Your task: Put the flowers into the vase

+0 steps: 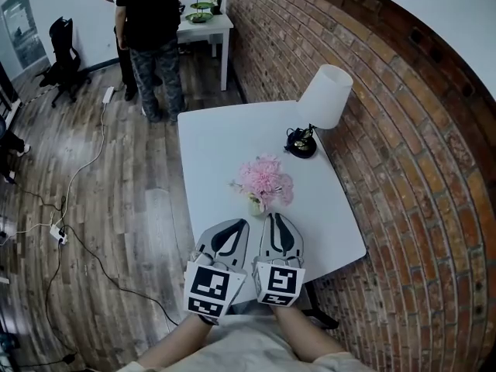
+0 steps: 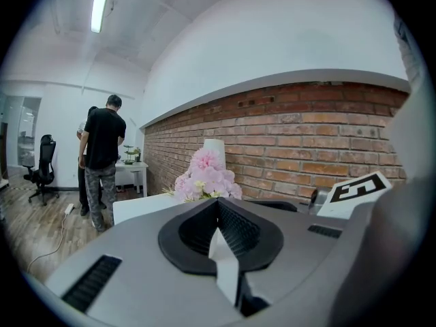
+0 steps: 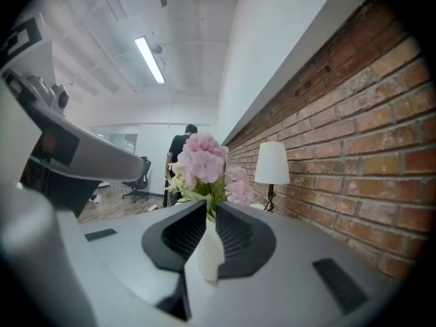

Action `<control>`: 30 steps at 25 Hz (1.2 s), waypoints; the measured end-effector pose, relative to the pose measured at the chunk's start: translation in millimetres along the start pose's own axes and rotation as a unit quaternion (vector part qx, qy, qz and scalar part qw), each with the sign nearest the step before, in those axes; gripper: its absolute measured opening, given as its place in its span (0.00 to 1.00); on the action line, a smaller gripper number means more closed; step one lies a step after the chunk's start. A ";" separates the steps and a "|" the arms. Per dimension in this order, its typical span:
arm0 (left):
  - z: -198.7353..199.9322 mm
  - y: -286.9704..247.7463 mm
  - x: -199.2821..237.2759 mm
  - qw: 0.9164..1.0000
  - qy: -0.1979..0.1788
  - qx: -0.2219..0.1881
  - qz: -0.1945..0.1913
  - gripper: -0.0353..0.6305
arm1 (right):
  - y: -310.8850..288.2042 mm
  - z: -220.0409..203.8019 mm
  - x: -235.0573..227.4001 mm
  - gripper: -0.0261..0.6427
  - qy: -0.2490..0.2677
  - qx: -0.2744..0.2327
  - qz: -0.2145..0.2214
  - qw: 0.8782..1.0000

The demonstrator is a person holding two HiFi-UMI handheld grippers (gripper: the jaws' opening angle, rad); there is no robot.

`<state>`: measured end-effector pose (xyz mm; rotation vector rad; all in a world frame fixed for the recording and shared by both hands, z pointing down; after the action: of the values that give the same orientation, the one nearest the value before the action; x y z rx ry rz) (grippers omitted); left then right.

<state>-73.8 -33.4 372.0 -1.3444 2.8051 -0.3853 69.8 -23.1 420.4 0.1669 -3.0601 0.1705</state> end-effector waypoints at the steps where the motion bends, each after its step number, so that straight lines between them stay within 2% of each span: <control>1: 0.8 1.8 -1.0 1.000 -0.002 -0.003 -0.001 0.06 | 3.0 3.4 -0.6 0.11 -0.001 -0.003 -0.003 1.000; 16: 12.0 28.8 -14.9 0.999 -0.029 -0.040 -0.010 0.07 | 53.0 45.6 5.3 0.06 0.001 -0.054 0.009 0.998; 22: 12.5 28.1 -19.8 0.999 -0.029 -0.037 -0.008 0.07 | 58.4 49.0 1.9 0.06 0.003 -0.058 0.017 0.998; 30: 19.2 37.8 -52.0 0.998 -0.037 -0.048 0.023 0.07 | 82.9 59.2 -13.8 0.06 0.001 -0.071 0.047 0.996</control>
<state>-67.8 25.2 339.7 -1.2810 2.8211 -0.1969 70.3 53.5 351.8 0.0144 -3.0649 -0.0417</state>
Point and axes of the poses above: the fingertips, and each gripper's own axes: y backward along the fingers, x to its left, z out of its top, the point moved 10 cm from there along y, backward along the fingers, and after that the axes turned 10 degrees about -z, right-handed, at the moved point
